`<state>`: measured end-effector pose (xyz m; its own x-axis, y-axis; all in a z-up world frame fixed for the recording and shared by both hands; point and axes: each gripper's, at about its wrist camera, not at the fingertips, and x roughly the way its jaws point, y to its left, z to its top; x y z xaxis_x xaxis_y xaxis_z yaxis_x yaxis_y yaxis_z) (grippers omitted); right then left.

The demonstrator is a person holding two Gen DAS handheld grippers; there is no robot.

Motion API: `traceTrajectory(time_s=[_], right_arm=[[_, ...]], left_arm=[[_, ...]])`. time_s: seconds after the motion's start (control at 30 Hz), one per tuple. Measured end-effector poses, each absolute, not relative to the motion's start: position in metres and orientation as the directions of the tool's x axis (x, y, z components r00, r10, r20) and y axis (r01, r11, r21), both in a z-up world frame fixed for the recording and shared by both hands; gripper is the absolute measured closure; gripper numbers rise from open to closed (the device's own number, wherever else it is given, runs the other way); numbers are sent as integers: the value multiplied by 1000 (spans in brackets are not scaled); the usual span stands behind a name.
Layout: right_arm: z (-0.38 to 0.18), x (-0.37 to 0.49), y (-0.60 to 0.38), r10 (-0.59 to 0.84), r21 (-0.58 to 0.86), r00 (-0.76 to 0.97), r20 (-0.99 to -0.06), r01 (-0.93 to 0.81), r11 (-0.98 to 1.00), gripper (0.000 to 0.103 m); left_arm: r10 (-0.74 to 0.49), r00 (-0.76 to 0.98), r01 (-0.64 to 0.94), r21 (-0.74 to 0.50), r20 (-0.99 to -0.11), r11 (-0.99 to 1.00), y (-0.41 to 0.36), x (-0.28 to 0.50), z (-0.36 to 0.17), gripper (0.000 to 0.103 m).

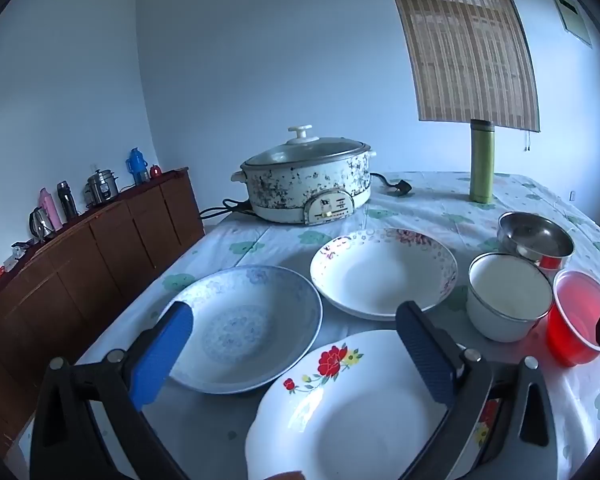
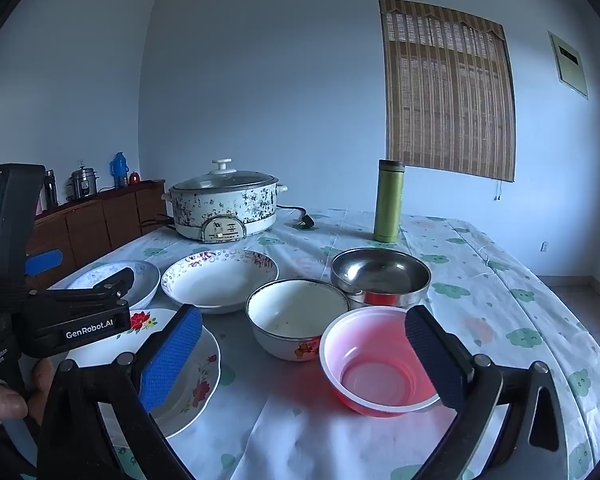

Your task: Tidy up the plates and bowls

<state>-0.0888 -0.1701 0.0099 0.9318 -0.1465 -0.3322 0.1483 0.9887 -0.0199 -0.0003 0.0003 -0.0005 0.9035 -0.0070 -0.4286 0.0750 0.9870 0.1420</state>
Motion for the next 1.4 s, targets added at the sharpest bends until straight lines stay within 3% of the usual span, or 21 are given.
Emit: traceTrajectory(time_s=[1.4], right_arm=[[7,-83,-175,-160,-16,922,-354,165,986,1]], left_arm=[[-21,894,87,127,-447,988,3,1,1,0]])
